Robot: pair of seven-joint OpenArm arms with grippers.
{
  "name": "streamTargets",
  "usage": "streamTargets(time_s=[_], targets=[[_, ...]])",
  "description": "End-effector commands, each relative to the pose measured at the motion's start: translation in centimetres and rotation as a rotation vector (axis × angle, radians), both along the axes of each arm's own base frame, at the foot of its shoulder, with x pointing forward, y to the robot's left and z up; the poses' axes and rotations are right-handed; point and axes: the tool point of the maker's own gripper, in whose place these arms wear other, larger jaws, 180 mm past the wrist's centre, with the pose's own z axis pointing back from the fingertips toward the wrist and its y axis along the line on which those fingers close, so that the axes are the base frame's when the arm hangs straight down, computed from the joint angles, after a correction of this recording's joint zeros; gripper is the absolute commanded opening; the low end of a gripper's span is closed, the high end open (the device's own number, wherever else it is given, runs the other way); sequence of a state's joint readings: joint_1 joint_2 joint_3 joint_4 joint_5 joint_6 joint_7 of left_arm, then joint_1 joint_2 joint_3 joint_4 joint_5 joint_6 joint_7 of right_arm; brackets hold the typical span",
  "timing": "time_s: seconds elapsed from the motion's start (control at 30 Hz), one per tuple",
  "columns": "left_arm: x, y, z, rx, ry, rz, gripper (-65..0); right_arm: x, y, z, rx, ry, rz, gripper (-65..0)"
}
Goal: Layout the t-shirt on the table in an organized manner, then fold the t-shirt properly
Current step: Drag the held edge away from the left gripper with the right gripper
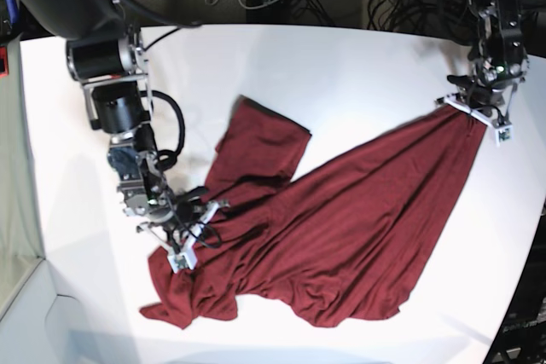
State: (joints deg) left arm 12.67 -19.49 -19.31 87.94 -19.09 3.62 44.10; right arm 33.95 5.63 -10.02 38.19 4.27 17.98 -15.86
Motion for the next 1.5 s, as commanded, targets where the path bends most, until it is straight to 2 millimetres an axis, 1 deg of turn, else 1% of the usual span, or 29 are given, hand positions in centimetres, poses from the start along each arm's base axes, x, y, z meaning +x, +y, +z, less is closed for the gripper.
streamTargets(time_s=[0.0, 0.1, 0.17, 0.2, 0.27, 0.37, 0.43, 0.5, 0.6, 0.9, 0.93, 1.07, 1.13, 1.2, 1.23, 1.27, 1.33, 1.37, 1.4, 1.47], targets=[[0.9, 0.8, 1.2, 0.026, -0.041, 0.002, -65.0, 2.1, -0.3, 2.9, 0.009, -0.079, -0.007, -64.5], [0.9, 0.8, 1.2, 0.026, -0.041, 0.002, -65.0, 2.1, -0.3, 2.9, 0.008, -0.079, -0.008, -63.4], [0.9, 0.8, 1.2, 0.025, -0.042, 0.002, -65.0, 2.0, -0.4, 2.8, 0.006, -0.079, -0.012, -59.2], [0.9, 0.7, 1.2, 0.023, -0.042, 0.002, -65.0, 2.1, -0.6, 2.9, 0.011, -0.08, -0.018, -55.9], [0.9, 0.8, 1.3, 0.025, -0.043, 0.002, -65.0, 2.1, -1.9, 2.9, 0.021, -0.081, -0.054, -48.8], [0.9, 0.8, 1.3, 0.025, -0.043, 0.002, -65.0, 2.4, -3.2, 3.2, 0.05, -0.089, -0.105, -39.1], [1.0, 0.7, 1.3, 0.021, -0.044, 0.003, -65.0, 2.5, -3.9, 3.5, 0.064, -0.094, -0.13, -33.1], [1.0, 0.5, 1.2, 0.018, -0.043, -0.001, -65.0, 2.5, -4.3, 3.5, 0.074, -0.096, -0.146, -29.2], [0.9, -0.1, 0.9, 0.002, -0.047, 0.008, -65.0, 2.5, -4.5, 3.4, 0.079, -0.094, -0.154, -26.9], [0.8, -0.4, 0.7, -0.008, -0.044, 0.011, -65.0, 2.2, -4.1, 2.8, 0.081, -0.08, -0.149, -26.7], [0.8, -0.4, 0.7, -0.008, -0.044, 0.011, -65.0, 2.2, -4.0, 2.8, 0.081, -0.079, -0.148, -26.8], [0.7, -0.4, 0.6, -0.008, -0.039, 0.011, -65.0, 1.6, -3.2, 1.2, 0.1, -0.049, -0.148, -27.1], [0.7, -0.4, 0.6, -0.008, -0.039, 0.011, -65.0, 1.6, -3.2, 1.1, 0.11, -0.068, -0.153, -28.9], [0.7, -0.4, 0.6, -0.008, -0.039, 0.011, -65.0, 1.7, -3.2, 1.2, 0.118, -0.084, -0.155, -34.8], [0.7, -0.4, 0.6, -0.008, -0.039, 0.011, -65.0, 1.8, -3.0, 1.3, 0.122, -0.089, -0.154, -38.9], [0.6, -0.4, 0.6, -0.008, -0.038, 0.011, -65.0, 1.8, -2.3, 1.4, 0.131, -0.091, -0.147, -44.4], [0.5, -0.4, 0.5, -0.008, -0.036, 0.011, -65.0, 1.9, -2.0, 1.4, 0.136, -0.095, -0.145, -55.5], [0.6, -0.4, 0.6, -0.008, -0.038, 0.011, -65.0, 2.1, -1.9, 1.7, 0.138, -0.1, -0.144, -62.1], [0.6, -0.4, 0.6, -0.009, -0.038, 0.011, -65.0, 2.2, -1.9, 1.9, 0.139, -0.104, -0.145, -65.0], [0.7, -0.4, 0.6, -0.009, -0.038, 0.011, -65.0, 2.5, -2.0, 2.4, 0.14, -0.114, -0.146, -65.0]])
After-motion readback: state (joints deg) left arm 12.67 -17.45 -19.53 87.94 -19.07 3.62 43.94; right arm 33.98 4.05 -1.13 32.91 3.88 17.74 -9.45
